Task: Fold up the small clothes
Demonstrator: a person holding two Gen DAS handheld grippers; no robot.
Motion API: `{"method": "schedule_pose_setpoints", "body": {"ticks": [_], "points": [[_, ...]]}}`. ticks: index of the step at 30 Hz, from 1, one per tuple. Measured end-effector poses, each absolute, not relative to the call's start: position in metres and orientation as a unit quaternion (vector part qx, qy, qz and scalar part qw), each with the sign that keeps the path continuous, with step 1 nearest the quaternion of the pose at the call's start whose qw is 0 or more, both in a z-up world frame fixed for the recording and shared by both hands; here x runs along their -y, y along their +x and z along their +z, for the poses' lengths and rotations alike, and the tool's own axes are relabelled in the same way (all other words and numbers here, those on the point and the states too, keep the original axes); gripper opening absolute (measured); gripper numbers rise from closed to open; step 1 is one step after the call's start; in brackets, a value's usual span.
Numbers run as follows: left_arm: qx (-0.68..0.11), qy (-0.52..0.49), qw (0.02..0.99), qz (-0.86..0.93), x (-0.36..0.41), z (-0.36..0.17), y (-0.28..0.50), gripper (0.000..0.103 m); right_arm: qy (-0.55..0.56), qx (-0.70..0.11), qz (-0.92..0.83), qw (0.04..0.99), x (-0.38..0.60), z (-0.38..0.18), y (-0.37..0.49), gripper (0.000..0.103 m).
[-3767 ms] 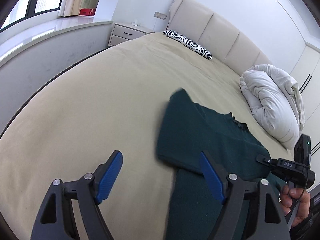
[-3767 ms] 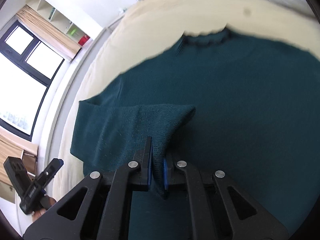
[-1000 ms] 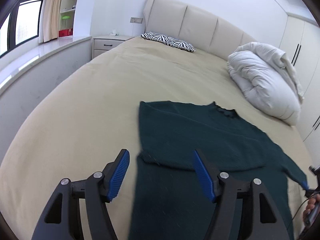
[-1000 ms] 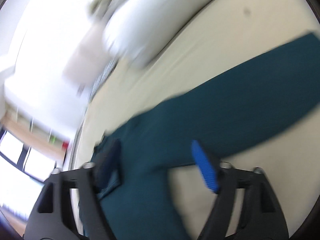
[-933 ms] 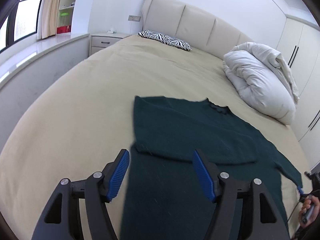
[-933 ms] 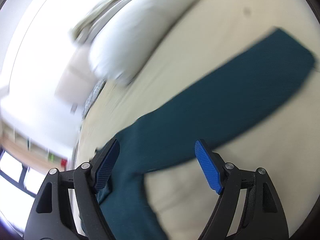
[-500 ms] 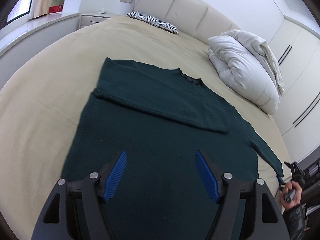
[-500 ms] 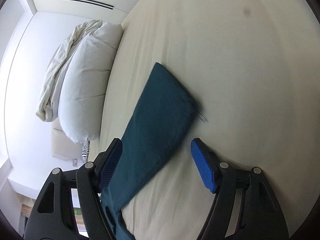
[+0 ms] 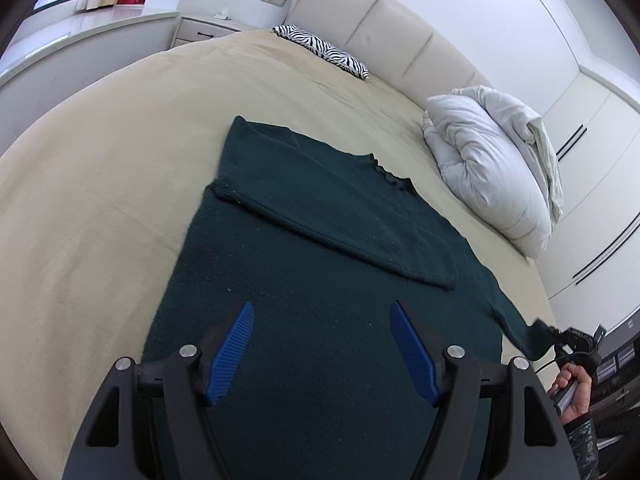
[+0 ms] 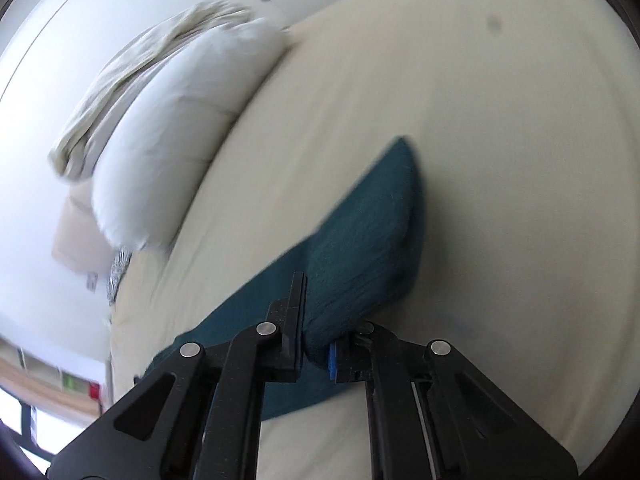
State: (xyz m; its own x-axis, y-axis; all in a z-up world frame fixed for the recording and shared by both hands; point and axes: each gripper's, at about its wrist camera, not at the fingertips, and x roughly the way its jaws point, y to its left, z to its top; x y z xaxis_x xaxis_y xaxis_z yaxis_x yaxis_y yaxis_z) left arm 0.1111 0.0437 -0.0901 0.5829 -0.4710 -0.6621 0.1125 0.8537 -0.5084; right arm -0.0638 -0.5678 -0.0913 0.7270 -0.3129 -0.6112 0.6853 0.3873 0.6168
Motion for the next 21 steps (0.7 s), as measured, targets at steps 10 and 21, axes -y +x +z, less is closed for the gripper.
{"method": "schedule_pose_setpoints", "body": {"ticks": [10,21], "points": [[-0.415,-0.258,0.859,-0.155,-0.089,-0.096,0.126,0.073,0.146,-0.299,-0.108,0.937,0.313,-0.005,0.146,0.007],[-0.414,-0.253,0.859,-0.161,-0.097,-0.099,0.145,0.073,-0.043,-0.412,-0.024,0.91,0.13,-0.094,0.226,0.012]]}}
